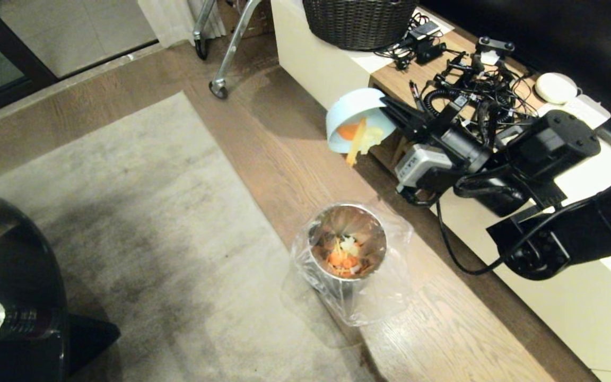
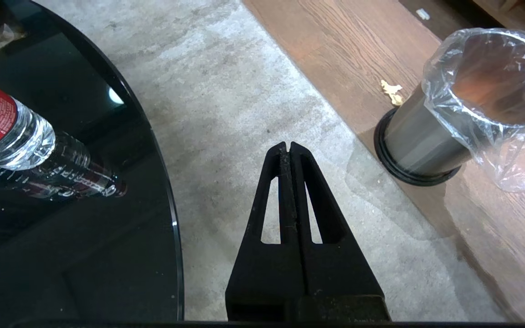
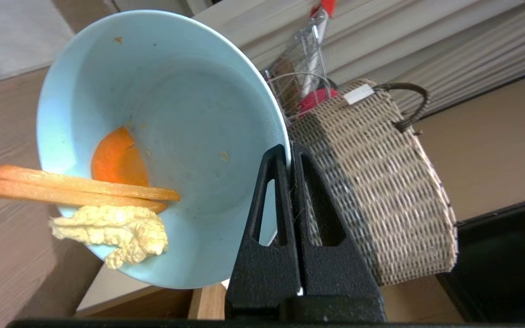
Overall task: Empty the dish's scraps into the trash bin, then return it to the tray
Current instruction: Pour the leftover food from the bowl into the trash can
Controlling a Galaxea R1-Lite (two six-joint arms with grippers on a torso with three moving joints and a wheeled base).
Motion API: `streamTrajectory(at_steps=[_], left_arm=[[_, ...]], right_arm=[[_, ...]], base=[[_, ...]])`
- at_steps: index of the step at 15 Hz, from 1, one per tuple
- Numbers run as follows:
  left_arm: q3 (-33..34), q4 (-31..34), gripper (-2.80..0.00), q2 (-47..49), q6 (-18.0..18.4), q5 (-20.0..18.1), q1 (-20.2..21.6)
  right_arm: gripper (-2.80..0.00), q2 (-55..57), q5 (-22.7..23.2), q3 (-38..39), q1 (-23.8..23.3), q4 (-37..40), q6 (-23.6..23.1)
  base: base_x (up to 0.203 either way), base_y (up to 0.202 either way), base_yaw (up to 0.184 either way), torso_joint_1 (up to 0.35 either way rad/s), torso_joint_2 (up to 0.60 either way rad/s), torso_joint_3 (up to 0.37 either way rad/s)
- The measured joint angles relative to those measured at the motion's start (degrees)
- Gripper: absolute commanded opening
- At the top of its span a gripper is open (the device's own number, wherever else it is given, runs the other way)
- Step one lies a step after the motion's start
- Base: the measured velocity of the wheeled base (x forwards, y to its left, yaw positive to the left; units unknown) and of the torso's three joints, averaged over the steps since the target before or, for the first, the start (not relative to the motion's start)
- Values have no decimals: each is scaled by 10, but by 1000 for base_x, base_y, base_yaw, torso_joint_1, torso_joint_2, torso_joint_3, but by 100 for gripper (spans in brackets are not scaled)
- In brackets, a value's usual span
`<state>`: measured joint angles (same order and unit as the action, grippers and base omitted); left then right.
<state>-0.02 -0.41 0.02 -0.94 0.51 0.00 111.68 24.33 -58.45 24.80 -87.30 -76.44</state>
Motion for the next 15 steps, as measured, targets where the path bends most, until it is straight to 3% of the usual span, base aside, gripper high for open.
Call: streamTrajectory(at_steps=[8,15], left_arm=[[0,0,-280,0,0,0,0],[0,0,-280,0,0,0,0]], right_arm=[[-280,-23,2,33,14,1,-4],[-280,-54,50,105,46,1,-40]], base=[[0,0,0,0,0,0],[0,0,0,0,0,0]])
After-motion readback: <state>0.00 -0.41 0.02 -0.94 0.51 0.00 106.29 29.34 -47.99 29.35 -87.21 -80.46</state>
